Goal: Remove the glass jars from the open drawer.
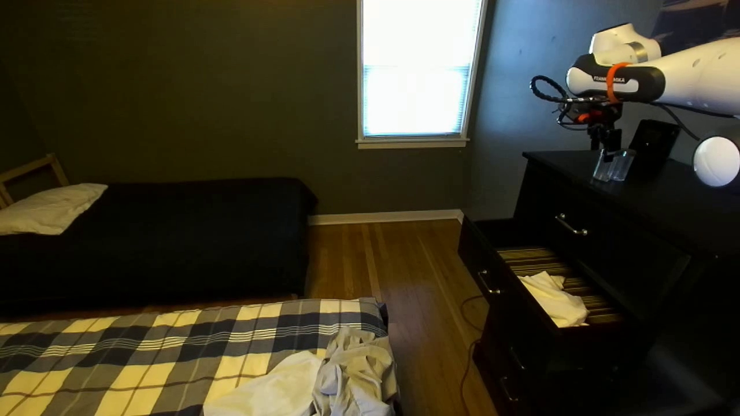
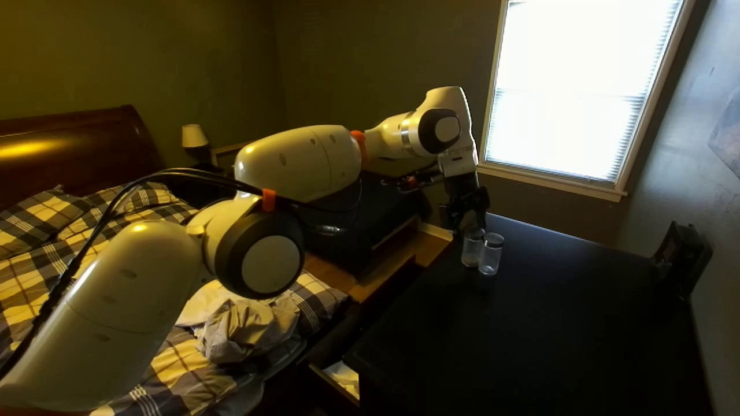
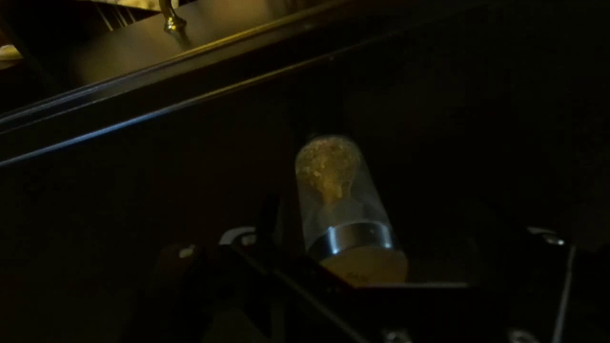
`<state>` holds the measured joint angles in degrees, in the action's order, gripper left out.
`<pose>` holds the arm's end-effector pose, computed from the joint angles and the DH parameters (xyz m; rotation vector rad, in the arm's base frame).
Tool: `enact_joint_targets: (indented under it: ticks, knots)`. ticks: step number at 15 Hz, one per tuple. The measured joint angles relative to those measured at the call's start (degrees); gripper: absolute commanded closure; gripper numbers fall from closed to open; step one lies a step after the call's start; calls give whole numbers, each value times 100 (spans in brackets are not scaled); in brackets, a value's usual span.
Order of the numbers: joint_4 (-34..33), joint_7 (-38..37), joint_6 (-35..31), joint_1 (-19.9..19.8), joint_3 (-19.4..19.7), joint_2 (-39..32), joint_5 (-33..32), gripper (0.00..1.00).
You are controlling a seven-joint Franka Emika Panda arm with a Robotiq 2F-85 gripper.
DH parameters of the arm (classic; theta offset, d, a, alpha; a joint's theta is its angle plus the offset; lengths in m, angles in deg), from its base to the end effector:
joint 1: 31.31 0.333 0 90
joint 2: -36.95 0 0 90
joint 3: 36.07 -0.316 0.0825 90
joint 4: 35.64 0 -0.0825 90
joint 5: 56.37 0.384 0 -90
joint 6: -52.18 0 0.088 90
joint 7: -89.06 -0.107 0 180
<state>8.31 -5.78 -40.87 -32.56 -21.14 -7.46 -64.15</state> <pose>0.7423 -0.1397 0.5085 1.7625 -2.3528 0.4209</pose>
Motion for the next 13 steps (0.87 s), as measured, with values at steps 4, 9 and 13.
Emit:
enact_joint_targets:
  ticks: [4, 9, 13]
  knots:
    - [3, 768, -79, -49, -375, 26, 362, 0]
    - [176, 1895, -73, -71, -794, 194, 608, 0]
    - [546, 2623, -77, -70, -1036, 462, 653, 0]
